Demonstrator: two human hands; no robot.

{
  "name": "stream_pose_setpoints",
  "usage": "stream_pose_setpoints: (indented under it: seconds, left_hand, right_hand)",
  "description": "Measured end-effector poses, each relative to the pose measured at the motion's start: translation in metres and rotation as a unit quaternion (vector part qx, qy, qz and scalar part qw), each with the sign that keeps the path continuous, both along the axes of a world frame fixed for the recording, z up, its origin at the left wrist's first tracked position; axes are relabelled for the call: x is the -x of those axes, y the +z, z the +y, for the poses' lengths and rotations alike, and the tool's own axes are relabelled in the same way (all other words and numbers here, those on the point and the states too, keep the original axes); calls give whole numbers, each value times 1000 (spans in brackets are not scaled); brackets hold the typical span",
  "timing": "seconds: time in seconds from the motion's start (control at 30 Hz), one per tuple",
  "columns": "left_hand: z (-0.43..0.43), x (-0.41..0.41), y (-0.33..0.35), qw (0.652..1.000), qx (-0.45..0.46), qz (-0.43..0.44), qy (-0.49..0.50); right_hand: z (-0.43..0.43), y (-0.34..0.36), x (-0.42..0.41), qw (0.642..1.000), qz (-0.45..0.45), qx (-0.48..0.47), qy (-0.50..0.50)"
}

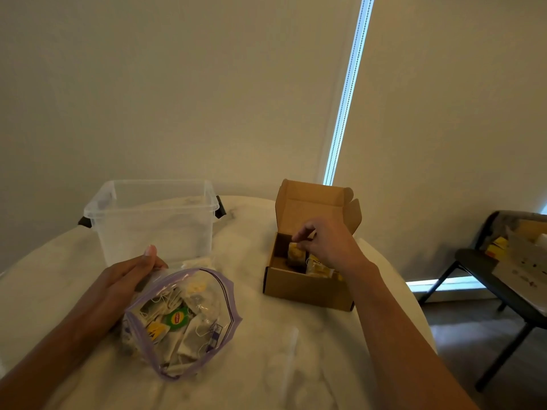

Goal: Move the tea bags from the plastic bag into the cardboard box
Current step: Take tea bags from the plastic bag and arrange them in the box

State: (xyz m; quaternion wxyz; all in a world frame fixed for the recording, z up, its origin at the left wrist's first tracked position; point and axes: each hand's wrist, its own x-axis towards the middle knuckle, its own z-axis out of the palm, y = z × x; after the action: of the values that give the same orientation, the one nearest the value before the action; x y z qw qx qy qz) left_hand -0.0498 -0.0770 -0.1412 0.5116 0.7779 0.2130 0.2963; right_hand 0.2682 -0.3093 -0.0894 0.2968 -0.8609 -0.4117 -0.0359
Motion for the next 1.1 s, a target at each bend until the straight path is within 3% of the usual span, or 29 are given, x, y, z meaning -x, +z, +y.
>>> stream_pose_setpoints:
  seconds: [0.37, 0.47, 0.57, 0.67, 0.73, 0.87, 1.1]
  left_hand:
    - [-4, 2, 3, 1000, -2, 5, 17]
    - [-3, 0, 2, 1000, -2, -3, 20]
    - [-3, 0, 2, 1000, 5, -7, 21]
    - [-1, 0, 1, 1000, -1, -10, 12]
    - [-1, 0, 1, 1000, -4, -10, 0]
    - [-2, -2, 1, 1000, 6, -15, -7]
    - [3, -4, -2, 1000, 2, -1, 14]
  right_hand:
    - [-10, 15, 25, 995, -15, -93, 24]
    - [-11, 35, 67, 983, 77, -107, 126]
    - [-11, 49, 112, 938, 185, -48, 289]
    - [-4, 46, 145, 897, 223, 17, 381]
    - [8, 34, 165, 893, 178, 27, 412]
    - [43, -13, 192, 911, -71, 30, 404]
    - [71, -36, 202, 899, -212, 77, 377]
